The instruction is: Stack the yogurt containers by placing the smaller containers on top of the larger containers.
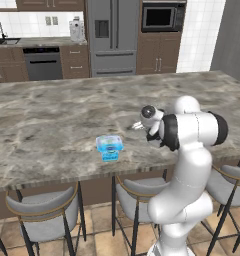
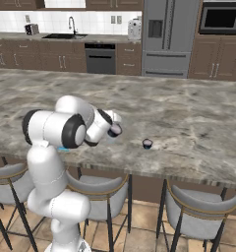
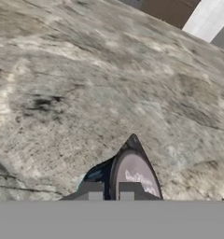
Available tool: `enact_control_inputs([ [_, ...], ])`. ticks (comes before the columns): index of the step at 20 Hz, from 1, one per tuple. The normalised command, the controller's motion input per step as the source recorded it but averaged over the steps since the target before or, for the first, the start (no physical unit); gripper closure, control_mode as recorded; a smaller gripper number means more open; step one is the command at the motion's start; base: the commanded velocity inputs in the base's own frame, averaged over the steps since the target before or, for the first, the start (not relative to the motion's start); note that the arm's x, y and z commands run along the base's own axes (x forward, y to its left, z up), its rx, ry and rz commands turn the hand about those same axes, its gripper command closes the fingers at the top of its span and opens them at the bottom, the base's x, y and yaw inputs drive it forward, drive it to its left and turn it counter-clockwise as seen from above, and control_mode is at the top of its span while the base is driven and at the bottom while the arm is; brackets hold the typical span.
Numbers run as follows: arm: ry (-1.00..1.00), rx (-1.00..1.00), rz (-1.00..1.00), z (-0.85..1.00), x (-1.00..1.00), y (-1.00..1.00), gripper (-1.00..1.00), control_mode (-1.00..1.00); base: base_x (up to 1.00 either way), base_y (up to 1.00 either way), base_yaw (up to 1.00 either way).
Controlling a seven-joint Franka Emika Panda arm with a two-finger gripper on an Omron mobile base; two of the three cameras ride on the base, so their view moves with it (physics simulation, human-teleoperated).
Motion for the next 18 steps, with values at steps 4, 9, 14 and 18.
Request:
enact_control_inputs([
  [4,0.00,-0.04,-0.09,0.45,-0.01,0.00,1.00,-1.00,0.00,0.00,0.00],
  [9,0.01,-0.03,-0.10,0.46,0.00,0.00,1.00,-1.00,0.00,0.00,0.00],
  [14,0.03,-0.03,-0.08,0.41,-0.01,0.00,1.00,-1.00,0.00,0.00,0.00],
  [18,0.05,-0.02,-0.05,0.41,-0.03,0.00,1.00,-1.00,0.00,0.00,0.00],
])
